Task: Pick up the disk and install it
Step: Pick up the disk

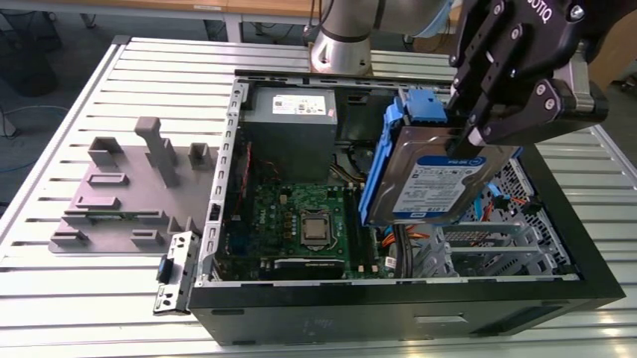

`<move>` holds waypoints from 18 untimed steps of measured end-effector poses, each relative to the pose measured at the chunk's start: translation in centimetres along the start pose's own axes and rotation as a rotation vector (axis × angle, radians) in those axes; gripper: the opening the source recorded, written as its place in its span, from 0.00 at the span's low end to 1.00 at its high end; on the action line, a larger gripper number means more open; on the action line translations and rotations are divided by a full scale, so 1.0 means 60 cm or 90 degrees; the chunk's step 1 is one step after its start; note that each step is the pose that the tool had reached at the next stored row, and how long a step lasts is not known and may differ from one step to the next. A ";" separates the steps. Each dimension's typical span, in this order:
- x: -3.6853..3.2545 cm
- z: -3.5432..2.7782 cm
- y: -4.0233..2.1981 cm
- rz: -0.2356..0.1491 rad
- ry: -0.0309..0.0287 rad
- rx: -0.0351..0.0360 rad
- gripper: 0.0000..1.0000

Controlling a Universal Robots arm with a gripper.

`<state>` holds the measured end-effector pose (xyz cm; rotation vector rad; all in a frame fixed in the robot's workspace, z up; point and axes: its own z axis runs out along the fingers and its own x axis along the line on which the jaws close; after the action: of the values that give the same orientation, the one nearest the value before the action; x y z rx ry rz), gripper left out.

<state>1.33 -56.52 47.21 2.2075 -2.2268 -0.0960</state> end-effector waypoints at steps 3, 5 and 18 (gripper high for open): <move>0.007 0.000 0.000 0.000 0.0000 0.0000 0.35; 0.010 0.000 0.000 0.000 0.0000 0.0000 0.35; 0.011 0.001 -0.058 0.000 0.0000 -0.0004 0.35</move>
<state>4.78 -57.20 46.95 2.2072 -2.2264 -0.0967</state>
